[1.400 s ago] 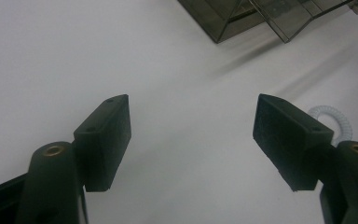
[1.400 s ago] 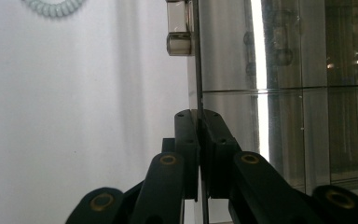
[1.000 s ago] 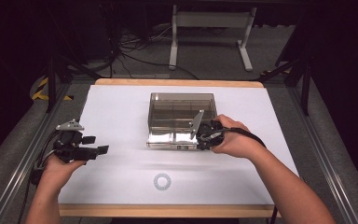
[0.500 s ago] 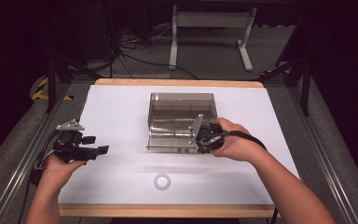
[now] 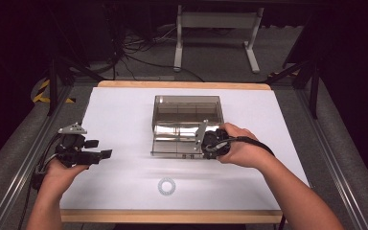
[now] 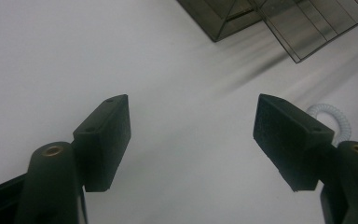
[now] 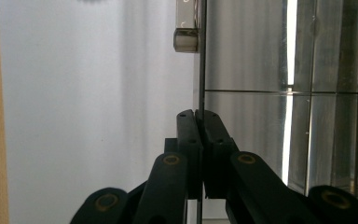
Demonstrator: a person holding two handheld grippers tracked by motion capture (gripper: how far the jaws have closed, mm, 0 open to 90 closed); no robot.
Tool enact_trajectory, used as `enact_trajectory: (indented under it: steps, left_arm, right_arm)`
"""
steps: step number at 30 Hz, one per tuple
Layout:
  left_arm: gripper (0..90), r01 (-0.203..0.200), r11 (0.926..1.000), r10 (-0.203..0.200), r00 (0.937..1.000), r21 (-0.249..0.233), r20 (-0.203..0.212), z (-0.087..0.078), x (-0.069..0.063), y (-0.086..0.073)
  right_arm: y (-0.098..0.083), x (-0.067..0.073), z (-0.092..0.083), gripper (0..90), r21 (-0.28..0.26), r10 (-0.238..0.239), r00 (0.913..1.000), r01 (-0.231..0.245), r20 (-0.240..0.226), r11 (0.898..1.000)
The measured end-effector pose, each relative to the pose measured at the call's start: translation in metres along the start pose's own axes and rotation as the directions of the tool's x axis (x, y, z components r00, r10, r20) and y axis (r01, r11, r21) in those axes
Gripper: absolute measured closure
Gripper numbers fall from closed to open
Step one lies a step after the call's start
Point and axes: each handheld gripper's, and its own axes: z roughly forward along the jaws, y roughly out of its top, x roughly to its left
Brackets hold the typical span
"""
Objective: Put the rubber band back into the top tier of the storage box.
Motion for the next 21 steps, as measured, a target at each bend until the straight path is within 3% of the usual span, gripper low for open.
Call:
enact_trajectory:
  steps: [14, 19, 21]
  left_arm:
    - [28.1, 0.001, 0.9999, -0.001, 1.0000, 0.013, 0.006, 0.002, 0.000, 0.001]
    - [28.1, -0.005, 1.0000, 0.005, 0.9999, 0.007, 0.013, 0.003, 0.000, 0.003]
    - [28.1, -0.006, 1.0000, 0.006, 0.9999, 0.008, 0.014, 0.003, 0.000, 0.004]
  right_arm:
    - [-0.003, 0.004, -0.008, 78.1, -0.040, 0.015, 0.9995, -0.014, 0.029, 0.999]
    - [-0.005, 0.009, -0.019, 74.0, -0.093, 0.077, 0.9967, -0.074, 0.025, 0.993]
    - [-0.007, 0.011, -0.022, 72.9, -0.129, 0.118, 0.9930, -0.115, 0.012, 0.985]
